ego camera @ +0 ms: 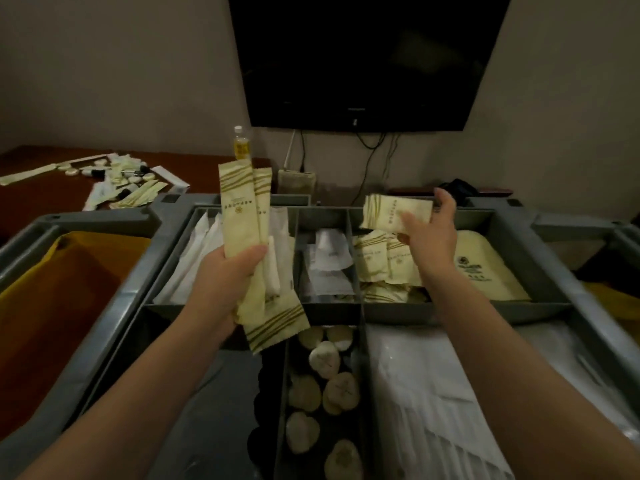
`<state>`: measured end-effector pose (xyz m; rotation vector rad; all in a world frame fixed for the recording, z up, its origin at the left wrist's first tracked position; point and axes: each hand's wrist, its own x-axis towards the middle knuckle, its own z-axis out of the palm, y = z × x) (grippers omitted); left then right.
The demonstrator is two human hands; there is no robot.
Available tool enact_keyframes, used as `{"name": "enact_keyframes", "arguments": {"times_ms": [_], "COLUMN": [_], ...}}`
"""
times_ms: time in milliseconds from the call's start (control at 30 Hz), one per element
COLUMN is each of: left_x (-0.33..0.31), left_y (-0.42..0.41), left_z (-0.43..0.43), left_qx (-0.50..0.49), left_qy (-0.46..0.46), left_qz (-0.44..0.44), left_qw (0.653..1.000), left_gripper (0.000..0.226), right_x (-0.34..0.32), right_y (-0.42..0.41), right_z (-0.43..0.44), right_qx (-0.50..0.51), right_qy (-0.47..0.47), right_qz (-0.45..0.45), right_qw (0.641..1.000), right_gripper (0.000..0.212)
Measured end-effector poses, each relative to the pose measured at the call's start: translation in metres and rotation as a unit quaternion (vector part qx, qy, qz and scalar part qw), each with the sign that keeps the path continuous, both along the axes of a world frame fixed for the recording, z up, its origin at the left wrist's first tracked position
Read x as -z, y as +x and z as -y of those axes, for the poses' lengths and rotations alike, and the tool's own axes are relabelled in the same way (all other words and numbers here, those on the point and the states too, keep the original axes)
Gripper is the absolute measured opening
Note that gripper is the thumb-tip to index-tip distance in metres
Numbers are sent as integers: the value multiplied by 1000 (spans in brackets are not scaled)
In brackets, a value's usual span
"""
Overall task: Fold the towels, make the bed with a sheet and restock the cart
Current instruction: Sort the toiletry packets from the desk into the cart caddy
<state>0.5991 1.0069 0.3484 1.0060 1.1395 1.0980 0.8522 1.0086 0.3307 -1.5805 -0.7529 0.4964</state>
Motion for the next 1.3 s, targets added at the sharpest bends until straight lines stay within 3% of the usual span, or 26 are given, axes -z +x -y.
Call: {"name": "enact_keyframes", "arguments": {"times_ms": [67,100,167,233,300,400,467,533,600,667,733,767,933,1100,1300], "left_x": [0,-1,-2,-5,-7,-8,-9,-11,-13,-13,-14,-14,-12,-7,-3], "left_y": [8,11,18,22,23,22,23,22,22,27,33,36,45,54,59], "left_z": [2,3,5,7,7,9,11,13,14,16,18,19,23,25,27], "left_qx": [15,23,38,48,48,43,44,40,31,29,27,29,41,26,16], "left_qy": [-3,-5,-11,-17,-22,-30,-35,-40,-47,-56,-60,-61,-71,-125,-81], "left_qz": [-2,-6,-13,-16,-13,-2,2,14,21,23,7,-4,24,81,86], "left_qw": [1000,1000,999,999,999,999,998,998,998,998,998,998,996,989,993], "left_gripper": [15,12,5,4,2,13,19,21,25,36,40,38,26,23,24], "right_x": [15,26,46,56,60,59,52,35,13,-11,-27,-30,-27,-31,-31], "right_y": [19,25,27,21,16,13,8,-7,-31,-60,-84,-91,-96,-80,-65], "right_z": [8,10,13,13,6,-3,-3,2,9,24,37,41,49,41,37], "right_qx": [-5,-35,-67,-54,-93,-196,-172,-127,-144,-233,-312,-329,-282,-103,-124], "right_qy": [-119,-210,-353,-353,-328,-406,-394,-293,-166,-83,-53,-55,-46,47,61], "right_qz": [131,219,385,498,553,524,502,457,359,206,98,89,7,59,117], "right_qw": [984,952,850,791,760,723,750,830,907,947,944,939,958,992,983], "right_gripper": [60,58,54,51,42,39,40,36,28,23,20,21,19,28,29]}}
